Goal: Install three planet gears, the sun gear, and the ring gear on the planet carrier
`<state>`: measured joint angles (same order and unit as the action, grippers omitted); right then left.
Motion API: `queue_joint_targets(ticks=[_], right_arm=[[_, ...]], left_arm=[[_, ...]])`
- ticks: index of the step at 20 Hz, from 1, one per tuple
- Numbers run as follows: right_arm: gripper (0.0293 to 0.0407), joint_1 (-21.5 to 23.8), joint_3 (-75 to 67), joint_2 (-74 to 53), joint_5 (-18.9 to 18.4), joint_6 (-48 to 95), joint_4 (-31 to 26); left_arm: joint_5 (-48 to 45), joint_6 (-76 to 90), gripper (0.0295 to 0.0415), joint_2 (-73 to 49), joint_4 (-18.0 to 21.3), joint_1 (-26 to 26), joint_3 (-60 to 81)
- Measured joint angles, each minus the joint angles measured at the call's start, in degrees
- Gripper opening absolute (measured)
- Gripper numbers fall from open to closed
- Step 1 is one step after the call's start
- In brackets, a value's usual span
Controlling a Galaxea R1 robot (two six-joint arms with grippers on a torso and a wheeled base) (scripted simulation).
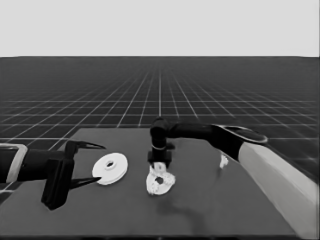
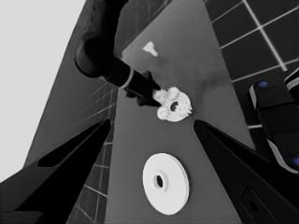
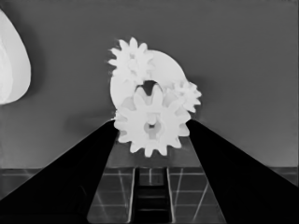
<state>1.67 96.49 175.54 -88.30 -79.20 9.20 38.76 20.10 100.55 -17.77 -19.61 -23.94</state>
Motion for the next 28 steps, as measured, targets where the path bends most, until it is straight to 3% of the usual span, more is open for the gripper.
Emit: queue_joint_targets(ticks=[2, 4, 7, 28], right_arm=[[0.031, -0.01, 0.83, 0.53, 0.03, 0.26, -0.01], [0.031, -4.64, 3.38, 1.27, 1.27, 1.82, 4.46], [0.031, -6.62, 4.97, 1.72, 1.99, 2.74, 6.25], [0.0309, -7.65, 5.37, 1.79, 2.16, -5.77, 6.63]], left_arm=[[0.0, 0.0, 0.0385, 0.0, 0.0, 0.0, 0.0], [0.0, 0.0, 0.0385, 0.0, 0.0, 0.0, 0.0], [0.0, 0.0, 0.0385, 0.0, 0.0, 0.0, 0.0], [0.0, 0.0, 0.0385, 0.0, 0.0, 0.0, 0.0]])
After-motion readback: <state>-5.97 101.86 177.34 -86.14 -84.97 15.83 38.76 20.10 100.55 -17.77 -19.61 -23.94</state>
